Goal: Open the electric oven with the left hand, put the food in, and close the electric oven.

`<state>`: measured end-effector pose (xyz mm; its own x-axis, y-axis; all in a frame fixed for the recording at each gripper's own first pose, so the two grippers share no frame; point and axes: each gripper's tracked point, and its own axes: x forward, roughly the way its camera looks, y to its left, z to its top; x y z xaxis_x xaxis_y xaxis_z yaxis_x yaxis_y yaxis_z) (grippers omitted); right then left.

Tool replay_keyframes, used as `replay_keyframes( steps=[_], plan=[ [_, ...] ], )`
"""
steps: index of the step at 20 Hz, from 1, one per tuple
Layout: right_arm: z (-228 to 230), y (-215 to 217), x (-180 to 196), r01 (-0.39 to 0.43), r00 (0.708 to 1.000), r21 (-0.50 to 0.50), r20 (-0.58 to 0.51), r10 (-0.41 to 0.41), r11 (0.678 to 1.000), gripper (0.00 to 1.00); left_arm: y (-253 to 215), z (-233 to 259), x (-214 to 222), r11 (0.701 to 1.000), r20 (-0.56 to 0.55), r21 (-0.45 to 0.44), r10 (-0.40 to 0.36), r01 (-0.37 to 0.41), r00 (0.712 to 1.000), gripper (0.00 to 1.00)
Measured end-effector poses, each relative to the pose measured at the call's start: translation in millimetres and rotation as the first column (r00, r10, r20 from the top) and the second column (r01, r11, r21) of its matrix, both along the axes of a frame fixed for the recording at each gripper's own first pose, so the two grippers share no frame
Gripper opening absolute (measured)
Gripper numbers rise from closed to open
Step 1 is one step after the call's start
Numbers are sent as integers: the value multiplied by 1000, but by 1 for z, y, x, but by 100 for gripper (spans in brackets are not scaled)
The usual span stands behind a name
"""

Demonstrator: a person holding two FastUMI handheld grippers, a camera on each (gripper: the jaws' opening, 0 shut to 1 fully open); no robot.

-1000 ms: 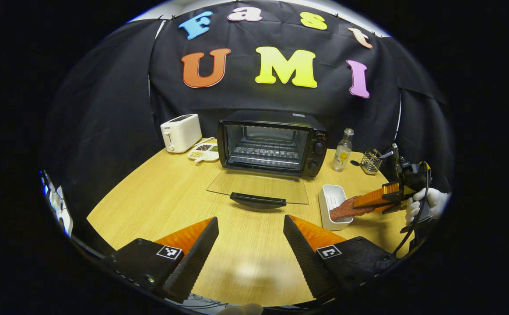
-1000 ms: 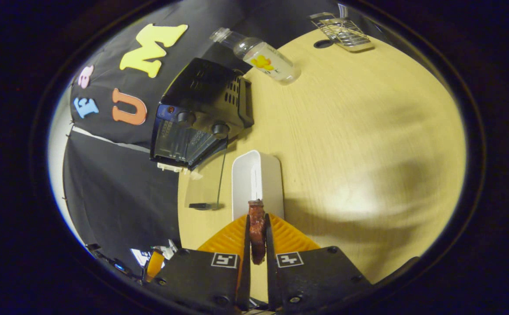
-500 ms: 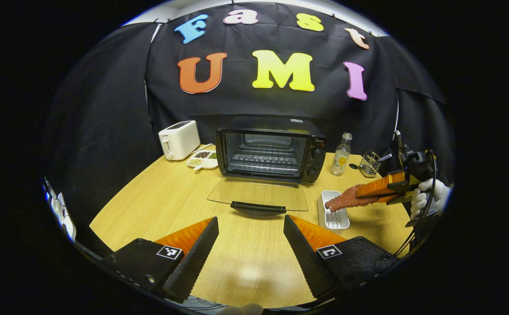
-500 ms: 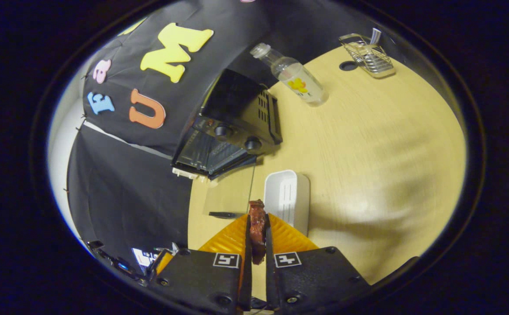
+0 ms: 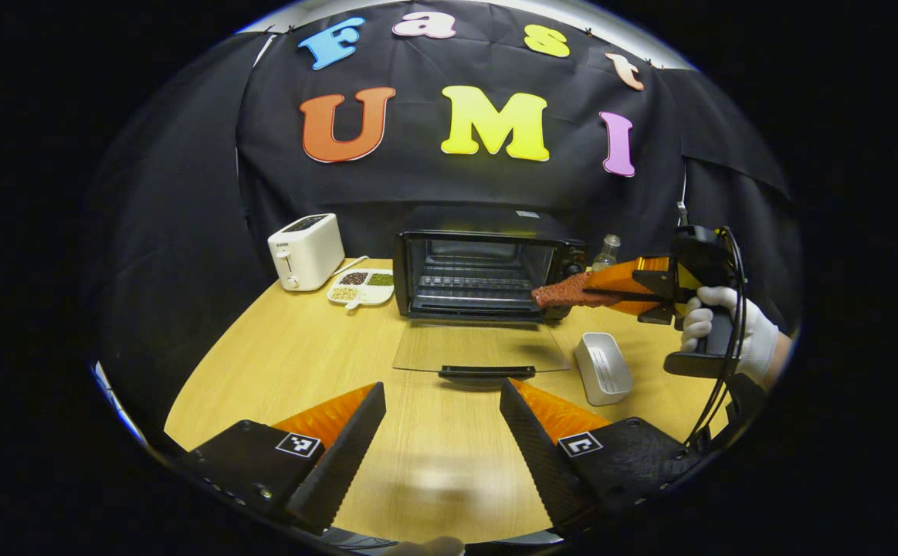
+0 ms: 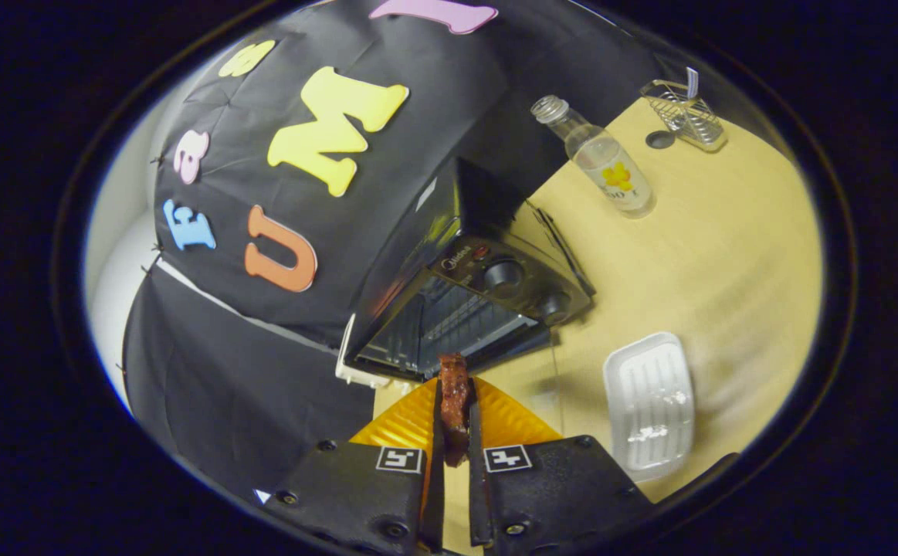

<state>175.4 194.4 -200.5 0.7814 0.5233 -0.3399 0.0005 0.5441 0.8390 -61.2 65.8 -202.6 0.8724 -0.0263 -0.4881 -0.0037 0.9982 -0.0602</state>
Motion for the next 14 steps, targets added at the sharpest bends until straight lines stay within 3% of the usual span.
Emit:
replay_keyframes(
  steps=[4,8,14],
  plan=[
    [-13,47,45,145,989,98,-4,-145,985,16,45,12,3,998,27,51,42,-44,999,95],
    [-30,73,91,288,957,174,-36,-286,942,16,67,16,4,996,32,77,49,-52,998,96],
    [-47,88,139,409,912,125,-28,-408,904,16,75,7,2,996,18,64,53,-54,998,96]
  ],
)
